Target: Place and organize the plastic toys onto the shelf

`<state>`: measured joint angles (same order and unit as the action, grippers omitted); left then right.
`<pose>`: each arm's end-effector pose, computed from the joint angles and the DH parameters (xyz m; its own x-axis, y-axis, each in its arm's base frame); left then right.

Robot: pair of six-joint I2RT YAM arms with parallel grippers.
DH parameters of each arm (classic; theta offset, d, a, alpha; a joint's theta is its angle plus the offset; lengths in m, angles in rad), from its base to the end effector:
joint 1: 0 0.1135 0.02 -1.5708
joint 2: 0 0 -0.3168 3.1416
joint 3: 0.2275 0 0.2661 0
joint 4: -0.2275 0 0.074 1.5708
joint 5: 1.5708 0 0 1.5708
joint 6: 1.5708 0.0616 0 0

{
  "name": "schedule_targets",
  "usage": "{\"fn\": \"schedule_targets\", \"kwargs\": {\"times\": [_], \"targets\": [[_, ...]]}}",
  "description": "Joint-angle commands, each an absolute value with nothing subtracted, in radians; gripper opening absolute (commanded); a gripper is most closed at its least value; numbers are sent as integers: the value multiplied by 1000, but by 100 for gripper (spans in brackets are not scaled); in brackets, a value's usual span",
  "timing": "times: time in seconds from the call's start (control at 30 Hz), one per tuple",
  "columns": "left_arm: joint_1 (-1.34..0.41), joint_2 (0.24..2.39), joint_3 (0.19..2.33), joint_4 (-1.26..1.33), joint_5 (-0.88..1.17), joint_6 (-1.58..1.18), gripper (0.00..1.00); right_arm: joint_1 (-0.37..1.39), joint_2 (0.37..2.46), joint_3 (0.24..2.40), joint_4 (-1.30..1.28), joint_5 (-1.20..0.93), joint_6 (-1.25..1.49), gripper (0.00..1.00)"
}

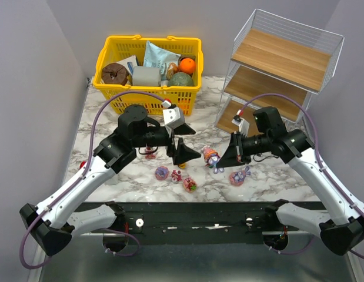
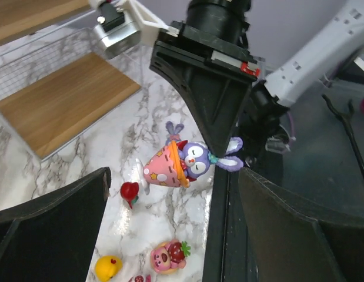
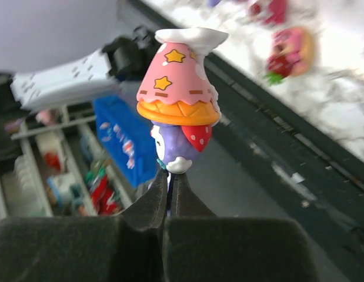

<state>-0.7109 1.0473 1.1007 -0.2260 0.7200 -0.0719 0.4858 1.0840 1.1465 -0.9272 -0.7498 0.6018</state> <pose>0.1522 -0.1847 0.4410 -0.2004 0.1013 -0.9745 0.9709 0.1535 -0.1837 0.1608 0.1324 0.3790 -0.9695 -0.0434 -0.2413 -0.2231 0.5644 0.7948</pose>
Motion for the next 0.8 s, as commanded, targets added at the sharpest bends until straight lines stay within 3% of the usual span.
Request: {"fn": "schedule_targets", "kwargs": {"times": [0.0, 0.2, 0.4, 0.63, 0.77], "targets": [[-771, 1066, 1221, -531, 893, 153, 98, 512, 1028, 1195, -1002, -1018, 587, 1], [-894, 1118, 1305, -669, 999, 310, 97, 531, 997, 1224, -1078, -1166, 586, 1], [-988, 1229, 1387, -793, 925, 405, 84, 572, 1023, 1243, -1127, -1158, 571, 1], [-1034, 1301, 1420, -805, 821, 403, 83, 572, 1026, 1236, -1120, -1149, 577, 1], [-1048, 1316, 1436, -824, 804, 413, 73, 572, 1029, 1232, -1138, -1138, 574, 1]]}}
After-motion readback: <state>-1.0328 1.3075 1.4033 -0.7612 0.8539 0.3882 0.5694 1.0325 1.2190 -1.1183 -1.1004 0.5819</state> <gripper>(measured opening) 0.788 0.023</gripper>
